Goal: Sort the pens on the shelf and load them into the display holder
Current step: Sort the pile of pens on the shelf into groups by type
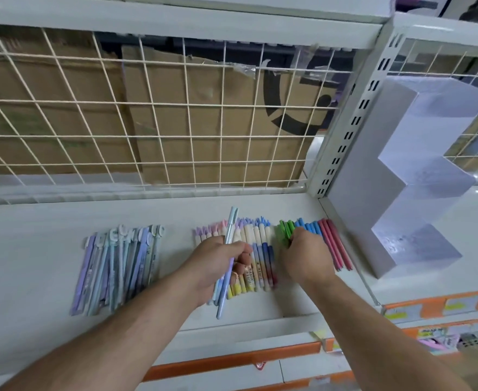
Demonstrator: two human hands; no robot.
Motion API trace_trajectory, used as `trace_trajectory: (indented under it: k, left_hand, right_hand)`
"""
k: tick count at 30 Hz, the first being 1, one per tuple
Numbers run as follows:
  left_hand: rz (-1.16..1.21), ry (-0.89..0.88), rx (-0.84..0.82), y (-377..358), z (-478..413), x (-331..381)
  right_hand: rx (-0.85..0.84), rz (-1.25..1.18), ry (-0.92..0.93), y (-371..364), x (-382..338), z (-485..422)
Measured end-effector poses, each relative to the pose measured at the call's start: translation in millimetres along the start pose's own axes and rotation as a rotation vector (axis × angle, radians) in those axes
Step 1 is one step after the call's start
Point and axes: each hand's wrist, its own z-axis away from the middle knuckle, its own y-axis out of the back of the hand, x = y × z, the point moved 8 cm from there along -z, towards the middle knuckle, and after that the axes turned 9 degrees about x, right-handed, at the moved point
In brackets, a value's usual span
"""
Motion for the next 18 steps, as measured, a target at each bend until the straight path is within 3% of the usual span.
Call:
trace_trajectory:
  k: [13,18]
  left_hand:
    - [0.083,0.071,-0.029,-0.5,-1.4,-4.8]
    - [0.208,0.097,-0.052,7.1,2.6,-2.0]
  right_hand:
    - [0.009,0.066,0.043,4.0,-2.1,6.6]
    - [0.109,-0.130,0.045,16.3,-18.8,15.9]
